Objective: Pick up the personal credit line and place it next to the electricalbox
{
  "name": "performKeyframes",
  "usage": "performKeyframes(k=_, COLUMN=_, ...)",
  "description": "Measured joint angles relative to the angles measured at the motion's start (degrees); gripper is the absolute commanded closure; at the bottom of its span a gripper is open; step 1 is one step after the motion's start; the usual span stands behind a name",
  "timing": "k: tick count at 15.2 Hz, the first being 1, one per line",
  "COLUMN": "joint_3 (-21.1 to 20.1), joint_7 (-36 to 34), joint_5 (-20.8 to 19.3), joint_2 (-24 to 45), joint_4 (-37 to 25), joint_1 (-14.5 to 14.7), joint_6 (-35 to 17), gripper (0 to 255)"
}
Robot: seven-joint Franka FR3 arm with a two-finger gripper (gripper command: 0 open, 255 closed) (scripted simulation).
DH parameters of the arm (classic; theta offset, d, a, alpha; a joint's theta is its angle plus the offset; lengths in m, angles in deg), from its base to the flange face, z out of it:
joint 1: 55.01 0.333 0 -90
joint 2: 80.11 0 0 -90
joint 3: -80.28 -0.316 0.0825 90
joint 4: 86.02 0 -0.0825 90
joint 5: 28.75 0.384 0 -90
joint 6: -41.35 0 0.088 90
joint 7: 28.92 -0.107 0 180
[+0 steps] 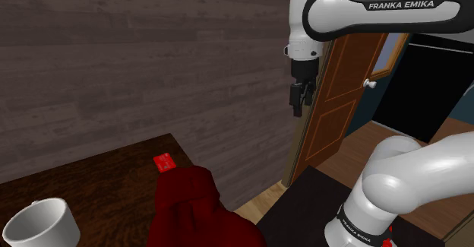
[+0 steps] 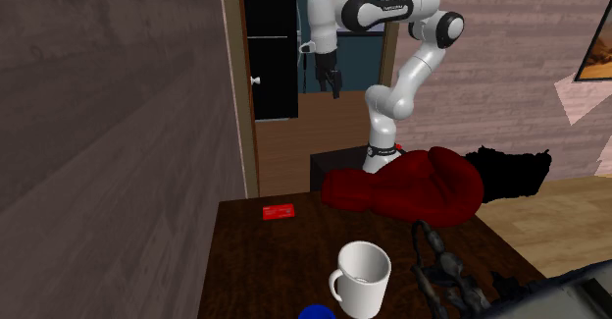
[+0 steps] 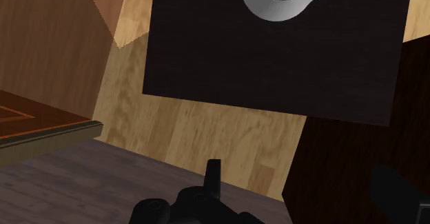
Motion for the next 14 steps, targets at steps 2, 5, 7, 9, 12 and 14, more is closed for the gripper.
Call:
performKeyframes(k=2, joint_3=-0.5, joint_7=-0.6, joint_5=0.4, joint_2=-0.1, joint_4=0.7, joint_1=0.2, joint_6=-1.0, gripper=0)
performKeyframes(k=5, joint_3=-2.9, joint_7=-3.9, joint_5=2.6, joint_2=-0.2, joint_4=3.5, joint_1=1.0, joint_6=-6.7, gripper=0)
performKeyframes(k=7, joint_3=-4.9, joint_7=-6.5, joint_5=4.2, joint_2=0.3, joint_4=5.5, joint_1=1.6, joint_6=-11.3, gripper=0)
performKeyframes(k=9, joint_3=-7.3, joint_7=-9.4, joint_5=5.9, joint_2=0.9, joint_4=7.4, joint_1=2.4, joint_6=-16.1, gripper=0)
performKeyframes(k=12, joint_3=-10.7, joint_7=-13.4, joint_5=7.7, joint_2=3.1, joint_4=9.1, joint_1=3.2, joint_6=-23.6, gripper=0)
performKeyframes(k=14, joint_3=-13.2, joint_7=-16.2, joint_5=8.5, joint_2=5.3, joint_4=10.3, joint_1=3.4, joint_6=-29.3, gripper=0)
